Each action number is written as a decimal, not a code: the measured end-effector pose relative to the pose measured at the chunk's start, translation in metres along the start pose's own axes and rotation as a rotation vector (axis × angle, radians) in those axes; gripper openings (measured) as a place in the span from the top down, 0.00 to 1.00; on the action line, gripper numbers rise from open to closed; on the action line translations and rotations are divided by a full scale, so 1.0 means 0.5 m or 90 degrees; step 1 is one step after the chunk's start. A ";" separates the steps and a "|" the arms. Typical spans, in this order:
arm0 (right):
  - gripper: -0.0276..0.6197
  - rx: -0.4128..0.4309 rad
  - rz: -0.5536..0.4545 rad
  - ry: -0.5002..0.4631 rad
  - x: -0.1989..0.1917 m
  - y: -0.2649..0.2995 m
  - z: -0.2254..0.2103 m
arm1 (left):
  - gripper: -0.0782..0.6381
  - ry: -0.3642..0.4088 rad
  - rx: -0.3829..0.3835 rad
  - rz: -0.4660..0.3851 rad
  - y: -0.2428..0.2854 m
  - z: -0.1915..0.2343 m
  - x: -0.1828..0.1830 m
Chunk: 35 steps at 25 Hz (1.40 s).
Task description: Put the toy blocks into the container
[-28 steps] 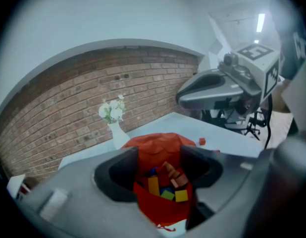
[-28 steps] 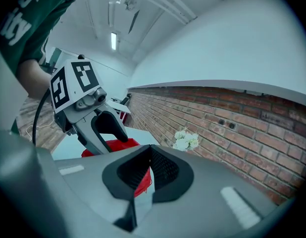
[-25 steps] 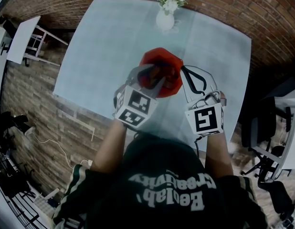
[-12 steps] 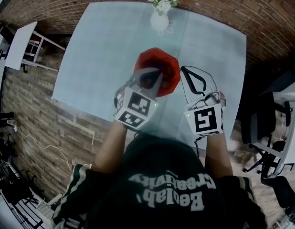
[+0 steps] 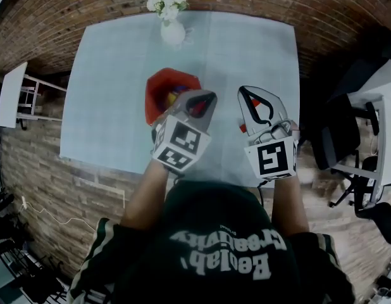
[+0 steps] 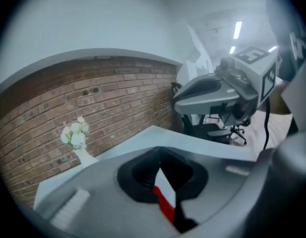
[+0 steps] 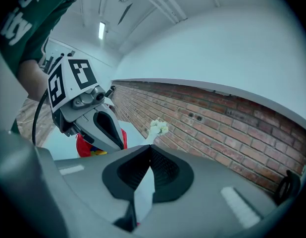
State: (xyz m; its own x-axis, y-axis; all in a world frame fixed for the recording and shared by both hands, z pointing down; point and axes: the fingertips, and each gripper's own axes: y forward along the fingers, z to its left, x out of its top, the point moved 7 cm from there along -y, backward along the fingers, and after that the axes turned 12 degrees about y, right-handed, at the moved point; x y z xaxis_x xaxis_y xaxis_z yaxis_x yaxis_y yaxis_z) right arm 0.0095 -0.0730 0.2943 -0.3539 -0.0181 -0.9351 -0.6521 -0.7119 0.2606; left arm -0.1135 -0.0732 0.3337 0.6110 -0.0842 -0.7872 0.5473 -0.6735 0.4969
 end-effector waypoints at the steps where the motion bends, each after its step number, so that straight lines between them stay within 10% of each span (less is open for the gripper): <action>1: 0.95 -0.008 0.005 0.001 -0.006 -0.013 -0.010 | 0.89 0.005 -0.009 -0.004 0.012 -0.010 0.010; 24: 0.95 -0.102 0.068 0.020 -0.107 -0.168 -0.113 | 0.88 0.081 -0.132 0.018 0.202 -0.172 0.063; 35: 0.95 -0.141 0.119 0.066 -0.202 -0.224 -0.177 | 0.61 0.017 -0.202 0.129 0.436 -0.232 -0.044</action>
State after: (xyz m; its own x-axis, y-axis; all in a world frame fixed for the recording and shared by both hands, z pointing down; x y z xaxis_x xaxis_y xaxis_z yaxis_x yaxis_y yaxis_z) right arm 0.1775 -0.0538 0.3382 -0.3760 -0.2261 -0.8986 -0.4165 -0.8250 0.3818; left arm 0.0588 -0.1329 0.5016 0.7373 -0.1708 -0.6536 0.5613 -0.3833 0.7334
